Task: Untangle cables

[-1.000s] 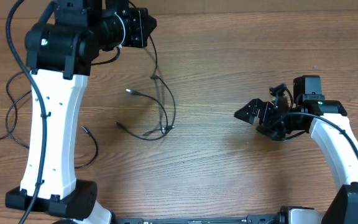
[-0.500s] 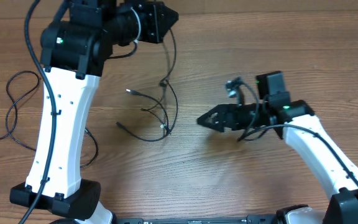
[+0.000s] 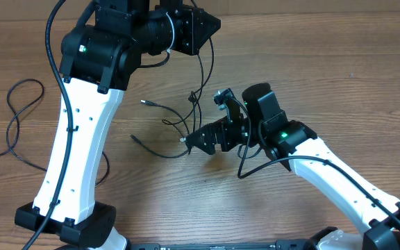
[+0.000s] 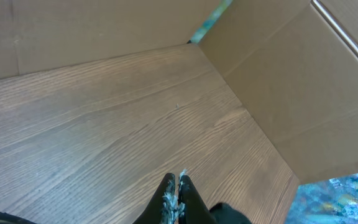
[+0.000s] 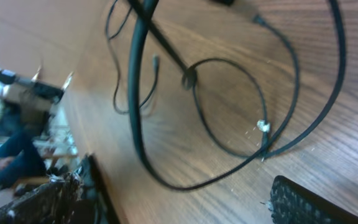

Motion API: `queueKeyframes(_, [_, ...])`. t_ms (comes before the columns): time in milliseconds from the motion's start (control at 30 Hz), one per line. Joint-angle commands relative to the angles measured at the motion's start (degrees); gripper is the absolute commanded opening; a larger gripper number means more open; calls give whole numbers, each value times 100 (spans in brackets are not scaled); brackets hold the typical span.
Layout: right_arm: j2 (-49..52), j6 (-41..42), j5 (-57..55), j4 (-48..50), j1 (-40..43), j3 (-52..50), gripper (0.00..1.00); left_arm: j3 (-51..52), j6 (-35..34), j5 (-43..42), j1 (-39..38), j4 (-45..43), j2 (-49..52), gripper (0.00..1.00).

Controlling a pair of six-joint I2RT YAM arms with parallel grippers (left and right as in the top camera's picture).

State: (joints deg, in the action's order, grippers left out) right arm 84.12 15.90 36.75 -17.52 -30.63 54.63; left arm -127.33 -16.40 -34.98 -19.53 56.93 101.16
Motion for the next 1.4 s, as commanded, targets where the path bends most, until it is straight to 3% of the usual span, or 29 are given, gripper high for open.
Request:
queueKeyframes(0, [-105, 557, -918, 103, -195, 9, 90, -28, -33, -109, -39, -55, -44, 4])
queueKeyframes(100, [-72, 811, -1346, 92, -293, 9, 71, -28, -33, -107, -39, -57, -44, 4])
queueKeyframes(333, [398, 1587, -1521, 369, -435, 9, 55, -28, -31, -96, -37, 22, -44, 4])
queueKeyframes(500, [575, 1578, -1545, 267, -457, 9, 23, -28, 216, 195, -37, 238, -44, 4])
queueKeyframes(600, [575, 1582, -2081, -208, -376, 9, 4, -31, 625, 1040, 0, 675, -52, 4])
queueKeyframes(867, [575, 2328, -4330, -2430, 496, 9, 4, -35, 752, 2601, 894, 1423, -498, 4])
queueKeyframes(1167, [575, 2330, -4306, -2955, 1720, 9, 4, -35, 645, 3368, 2828, 1552, -1156, 4])
queueKeyframes(1367, [575, 2328, -4070, -2955, 1849, 9, 4, -33, 98, 3569, 4105, 1823, -1176, 4])
